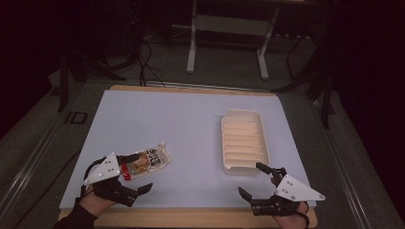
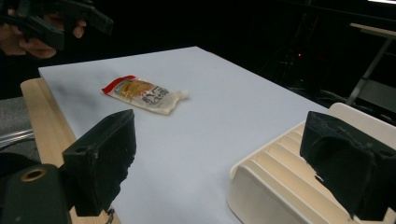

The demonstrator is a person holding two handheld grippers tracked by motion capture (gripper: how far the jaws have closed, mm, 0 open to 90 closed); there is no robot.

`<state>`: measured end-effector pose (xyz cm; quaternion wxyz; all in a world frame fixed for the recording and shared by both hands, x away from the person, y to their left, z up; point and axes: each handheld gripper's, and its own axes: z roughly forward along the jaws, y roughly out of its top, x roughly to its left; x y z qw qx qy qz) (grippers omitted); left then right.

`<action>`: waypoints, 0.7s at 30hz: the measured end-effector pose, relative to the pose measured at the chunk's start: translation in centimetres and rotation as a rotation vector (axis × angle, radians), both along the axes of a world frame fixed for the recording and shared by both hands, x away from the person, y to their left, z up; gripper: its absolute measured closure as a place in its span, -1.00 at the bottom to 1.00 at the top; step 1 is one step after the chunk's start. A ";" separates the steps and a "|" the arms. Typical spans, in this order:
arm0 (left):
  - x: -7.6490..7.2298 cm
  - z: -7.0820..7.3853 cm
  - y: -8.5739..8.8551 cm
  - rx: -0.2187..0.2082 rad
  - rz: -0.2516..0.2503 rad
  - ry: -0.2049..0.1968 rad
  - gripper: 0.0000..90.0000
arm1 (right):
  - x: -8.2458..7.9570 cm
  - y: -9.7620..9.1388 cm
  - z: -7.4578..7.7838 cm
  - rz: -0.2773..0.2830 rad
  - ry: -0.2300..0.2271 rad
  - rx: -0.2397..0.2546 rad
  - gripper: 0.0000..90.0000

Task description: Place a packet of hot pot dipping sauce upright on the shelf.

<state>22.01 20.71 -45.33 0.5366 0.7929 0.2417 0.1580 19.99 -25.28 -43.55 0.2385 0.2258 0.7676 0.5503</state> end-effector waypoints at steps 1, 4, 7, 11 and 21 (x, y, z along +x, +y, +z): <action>0.2 0.2 -0.1 0.003 -0.009 0.000 -0.97 | 0.0 0.0 0.0 0.003 0.004 0.002 -0.76; 0.8 0.5 0.0 0.005 -0.007 -0.007 -0.97 | 0.1 0.1 -0.1 0.005 0.013 0.004 -0.76; 1.7 0.9 0.2 -0.011 0.004 -0.006 -0.97 | 0.1 0.1 -0.1 0.011 0.017 0.000 -0.76; 2.8 1.5 0.4 -0.034 0.023 -0.008 -0.97 | 0.1 0.0 -0.1 0.010 0.020 0.009 -0.76; 5.6 1.7 0.2 0.001 0.042 0.000 -0.96 | 0.0 0.2 -0.2 0.026 0.032 0.024 -0.76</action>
